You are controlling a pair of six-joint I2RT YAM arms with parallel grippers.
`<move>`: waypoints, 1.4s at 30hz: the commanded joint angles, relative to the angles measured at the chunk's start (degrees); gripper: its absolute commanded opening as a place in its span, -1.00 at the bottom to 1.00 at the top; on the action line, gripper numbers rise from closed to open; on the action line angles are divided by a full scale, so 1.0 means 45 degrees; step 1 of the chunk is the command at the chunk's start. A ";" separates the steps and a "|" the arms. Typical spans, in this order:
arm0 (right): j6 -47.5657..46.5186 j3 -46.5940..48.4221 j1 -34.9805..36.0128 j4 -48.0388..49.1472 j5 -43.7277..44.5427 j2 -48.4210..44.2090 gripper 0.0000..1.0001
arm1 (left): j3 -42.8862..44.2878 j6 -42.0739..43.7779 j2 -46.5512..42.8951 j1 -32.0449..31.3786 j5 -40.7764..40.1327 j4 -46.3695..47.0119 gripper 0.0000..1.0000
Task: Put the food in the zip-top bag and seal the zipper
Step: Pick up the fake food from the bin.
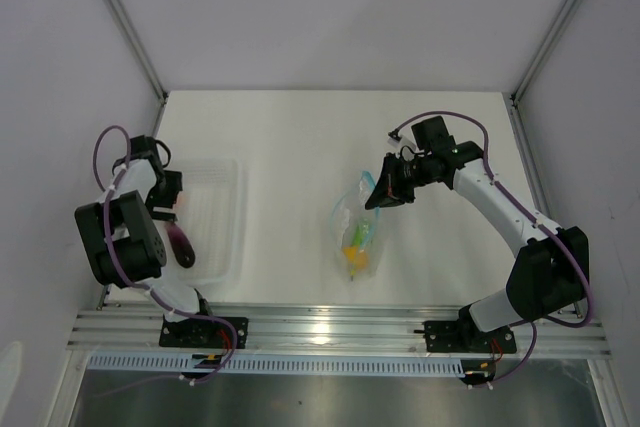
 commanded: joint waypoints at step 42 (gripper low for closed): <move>-0.0127 -0.0138 -0.0255 0.0325 -0.0378 0.0234 -1.00 | 0.2878 0.2401 0.1490 -0.0046 -0.1852 -0.1120 0.66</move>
